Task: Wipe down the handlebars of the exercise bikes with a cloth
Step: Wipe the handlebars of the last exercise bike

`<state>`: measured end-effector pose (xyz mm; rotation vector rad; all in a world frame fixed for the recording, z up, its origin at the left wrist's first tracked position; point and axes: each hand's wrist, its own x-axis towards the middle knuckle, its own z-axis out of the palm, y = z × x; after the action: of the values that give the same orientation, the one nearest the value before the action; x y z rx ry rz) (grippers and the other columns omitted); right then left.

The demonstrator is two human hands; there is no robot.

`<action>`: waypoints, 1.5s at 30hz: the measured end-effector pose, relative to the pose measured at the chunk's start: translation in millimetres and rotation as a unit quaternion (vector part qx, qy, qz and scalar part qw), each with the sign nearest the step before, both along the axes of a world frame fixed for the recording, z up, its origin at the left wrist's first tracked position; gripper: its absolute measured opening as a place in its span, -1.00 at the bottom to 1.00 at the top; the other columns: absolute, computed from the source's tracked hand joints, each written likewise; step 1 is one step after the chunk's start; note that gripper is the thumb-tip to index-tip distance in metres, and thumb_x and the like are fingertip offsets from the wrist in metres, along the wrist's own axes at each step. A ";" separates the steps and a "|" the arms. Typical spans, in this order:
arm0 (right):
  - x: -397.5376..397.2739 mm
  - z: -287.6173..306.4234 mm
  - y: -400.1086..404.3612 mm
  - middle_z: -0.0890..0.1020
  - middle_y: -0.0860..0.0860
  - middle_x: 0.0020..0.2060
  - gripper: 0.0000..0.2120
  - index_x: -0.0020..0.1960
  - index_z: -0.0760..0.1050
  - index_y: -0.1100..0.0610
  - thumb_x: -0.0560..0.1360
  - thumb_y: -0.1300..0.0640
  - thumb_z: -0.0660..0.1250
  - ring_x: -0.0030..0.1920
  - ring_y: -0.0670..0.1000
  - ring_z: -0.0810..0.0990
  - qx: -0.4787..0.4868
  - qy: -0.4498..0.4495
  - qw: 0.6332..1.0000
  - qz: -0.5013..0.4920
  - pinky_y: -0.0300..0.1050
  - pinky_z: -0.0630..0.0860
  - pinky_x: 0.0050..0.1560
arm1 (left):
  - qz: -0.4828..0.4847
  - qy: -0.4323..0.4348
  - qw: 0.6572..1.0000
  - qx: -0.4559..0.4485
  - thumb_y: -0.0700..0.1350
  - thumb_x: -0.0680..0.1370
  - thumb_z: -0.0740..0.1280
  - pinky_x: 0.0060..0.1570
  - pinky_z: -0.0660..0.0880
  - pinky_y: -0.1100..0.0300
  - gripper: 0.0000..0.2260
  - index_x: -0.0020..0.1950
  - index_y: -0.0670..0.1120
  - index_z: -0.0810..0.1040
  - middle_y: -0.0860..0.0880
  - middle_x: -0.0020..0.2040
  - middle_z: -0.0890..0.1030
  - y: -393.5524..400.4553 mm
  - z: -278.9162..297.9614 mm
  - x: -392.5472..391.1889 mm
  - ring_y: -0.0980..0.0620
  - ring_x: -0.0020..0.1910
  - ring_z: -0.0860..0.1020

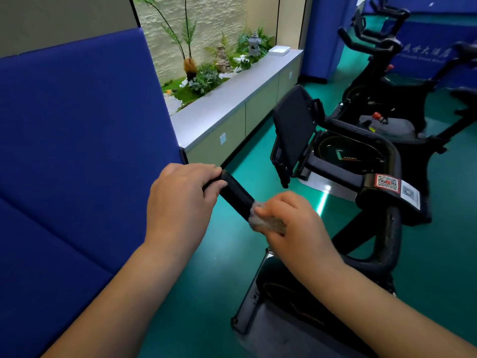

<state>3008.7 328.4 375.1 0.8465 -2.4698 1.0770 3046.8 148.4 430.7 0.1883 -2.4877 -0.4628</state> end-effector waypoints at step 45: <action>-21.8 19.5 6.3 0.69 0.02 -0.02 -0.76 0.05 0.64 0.12 0.55 -0.01 0.30 0.03 -0.01 0.60 0.036 -0.282 0.957 -0.061 -0.05 0.50 0.14 | -0.152 0.048 0.986 -0.043 -0.17 0.52 0.40 0.21 0.39 0.10 -0.75 0.20 -0.11 0.61 0.01 0.23 0.58 -11.5 -29.6 1.6 -0.05 0.13 0.48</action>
<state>2987.0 334.6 394.6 0.4310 -2.9888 1.3373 3048.4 136.9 401.1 -0.2460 -2.4431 -0.4753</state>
